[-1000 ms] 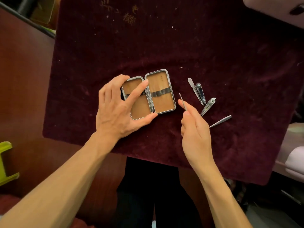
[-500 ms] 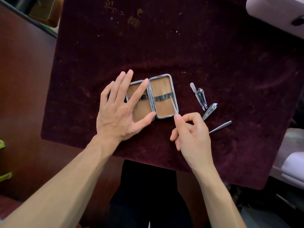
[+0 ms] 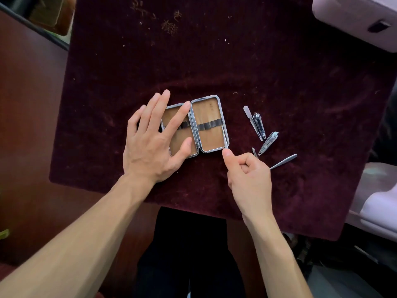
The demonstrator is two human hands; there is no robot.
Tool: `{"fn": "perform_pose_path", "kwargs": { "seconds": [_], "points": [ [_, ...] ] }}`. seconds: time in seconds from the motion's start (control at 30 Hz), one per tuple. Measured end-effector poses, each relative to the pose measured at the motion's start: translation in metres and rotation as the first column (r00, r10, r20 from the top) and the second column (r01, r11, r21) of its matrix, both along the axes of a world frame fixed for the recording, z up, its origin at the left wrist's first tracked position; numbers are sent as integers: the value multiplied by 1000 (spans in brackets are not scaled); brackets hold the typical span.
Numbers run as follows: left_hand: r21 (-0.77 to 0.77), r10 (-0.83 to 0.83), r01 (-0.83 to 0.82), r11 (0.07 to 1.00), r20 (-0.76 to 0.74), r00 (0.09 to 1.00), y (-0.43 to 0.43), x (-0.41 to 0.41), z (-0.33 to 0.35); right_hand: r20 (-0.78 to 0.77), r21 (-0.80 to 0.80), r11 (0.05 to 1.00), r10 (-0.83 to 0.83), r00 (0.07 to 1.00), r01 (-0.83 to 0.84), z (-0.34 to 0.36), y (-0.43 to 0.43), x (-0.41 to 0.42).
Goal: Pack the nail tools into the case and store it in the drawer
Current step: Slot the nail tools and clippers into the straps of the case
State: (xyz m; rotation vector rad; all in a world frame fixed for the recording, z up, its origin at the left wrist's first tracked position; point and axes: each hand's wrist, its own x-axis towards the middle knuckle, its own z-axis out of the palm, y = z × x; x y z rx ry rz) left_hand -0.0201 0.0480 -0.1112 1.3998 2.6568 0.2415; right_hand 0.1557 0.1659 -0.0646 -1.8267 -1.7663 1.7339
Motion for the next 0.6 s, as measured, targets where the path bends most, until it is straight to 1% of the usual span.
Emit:
{"fn": "perform_pose_path", "kwargs": {
  "seconds": [0.17,0.27,0.4,0.53,0.6],
  "points": [
    [-2,1,-1,1000,4,1000,0,1,1,-35,-111,994,5,999,-9,2,6,3],
    [1,1,-1,1000,15,1000,1,1,2,-46,-128,992,1,999,-7,2,8,5],
    [18,-1,0,1000,39,999,1,0,3,-6,-80,996,-24,1000,24,2,12,3],
    [22,2,-3,1000,44,999,1,1,3,-20,-26,995,-98,995,98,-1,17,1],
    [22,2,-3,1000,45,999,1,0,3,-7,-18,997,-78,997,78,-1,16,-1]
  ]
}}
